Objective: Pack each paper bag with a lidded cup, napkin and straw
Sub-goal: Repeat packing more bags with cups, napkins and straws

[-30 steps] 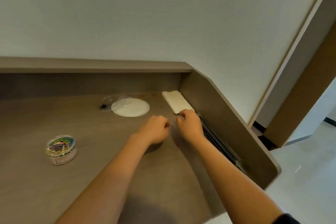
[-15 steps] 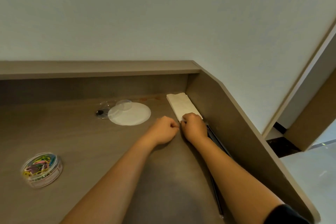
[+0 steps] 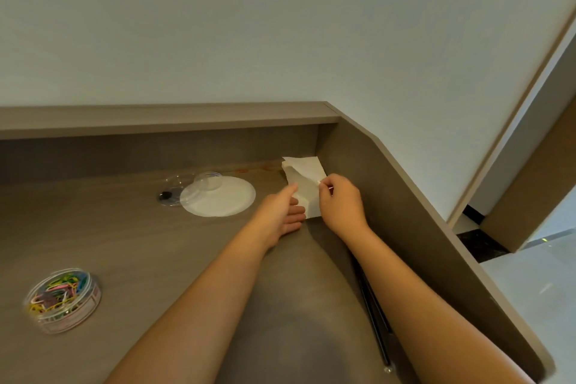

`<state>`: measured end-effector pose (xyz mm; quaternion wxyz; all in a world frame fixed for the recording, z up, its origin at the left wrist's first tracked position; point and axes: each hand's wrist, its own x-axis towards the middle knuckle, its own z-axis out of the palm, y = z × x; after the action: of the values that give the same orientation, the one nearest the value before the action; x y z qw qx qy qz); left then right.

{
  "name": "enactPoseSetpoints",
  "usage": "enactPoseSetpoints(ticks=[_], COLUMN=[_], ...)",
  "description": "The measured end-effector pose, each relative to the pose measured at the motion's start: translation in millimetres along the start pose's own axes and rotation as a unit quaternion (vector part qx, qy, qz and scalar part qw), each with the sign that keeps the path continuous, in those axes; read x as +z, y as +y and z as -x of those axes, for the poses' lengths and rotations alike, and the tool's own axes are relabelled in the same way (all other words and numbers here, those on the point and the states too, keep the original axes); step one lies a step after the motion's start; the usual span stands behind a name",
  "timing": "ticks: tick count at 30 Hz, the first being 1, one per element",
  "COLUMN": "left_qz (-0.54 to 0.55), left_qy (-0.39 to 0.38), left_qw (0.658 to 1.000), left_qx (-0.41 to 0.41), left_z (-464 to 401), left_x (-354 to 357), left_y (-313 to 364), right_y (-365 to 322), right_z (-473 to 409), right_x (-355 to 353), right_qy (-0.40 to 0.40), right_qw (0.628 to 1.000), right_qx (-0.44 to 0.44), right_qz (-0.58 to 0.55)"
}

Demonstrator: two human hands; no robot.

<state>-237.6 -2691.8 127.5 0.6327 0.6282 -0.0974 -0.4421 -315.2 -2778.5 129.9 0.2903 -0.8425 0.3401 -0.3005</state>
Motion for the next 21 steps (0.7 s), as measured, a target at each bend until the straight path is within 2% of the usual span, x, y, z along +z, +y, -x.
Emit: enactPoseSetpoints(ticks=[2,4,6,7,9,10,12,14,16,18,20,21], left_qz=[0.124,0.195,0.15,0.106,0.054,0.048,0.039,0.026,-0.005,-0.036,-0.042,-0.059], left_qy=[-0.068,-0.074,-0.016,0.018,0.05,0.049,0.023,-0.007,-0.018,-0.005,0.047,0.098], left_qw=[0.989,0.976,0.988,0.994,0.997,0.998,0.999,0.999,0.999,0.998,0.995,0.987], left_qx=[-0.046,-0.053,-0.038,-0.03,-0.012,0.002,0.027,0.036,0.039,0.045,0.076,0.112], left_z=[2,4,5,4,5,7,13,18,22,25,24,23], left_x=[0,0,1,1,1,1,-2,-6,-11,-15,-17,-18], left_y=[2,3,3,1,0,-1,-2,-3,-3,-2,-3,-4], right_y=[-11,-16,-15,-12,-6,-5,-3,-3,-5,-7,-11,-13], right_z=[17,32,39,38,26,21,14,14,15,16,15,15], right_x=[-10,-16,-16,-16,-16,-17,-16,-15,-15,-16,-18,-19], right_qy=[-0.045,-0.122,-0.145,-0.113,-0.031,-0.029,-0.089,-0.137,-0.142,-0.123,-0.076,-0.04], right_qw=[0.999,0.991,0.987,0.992,0.994,0.986,0.959,0.921,0.902,0.901,0.92,0.938], right_qx=[-0.016,-0.05,-0.068,-0.048,0.045,0.104,0.215,0.285,0.297,0.288,0.257,0.228], right_qz=[-0.004,0.022,0.015,-0.018,-0.097,-0.124,-0.163,-0.227,-0.281,-0.299,-0.287,-0.258])
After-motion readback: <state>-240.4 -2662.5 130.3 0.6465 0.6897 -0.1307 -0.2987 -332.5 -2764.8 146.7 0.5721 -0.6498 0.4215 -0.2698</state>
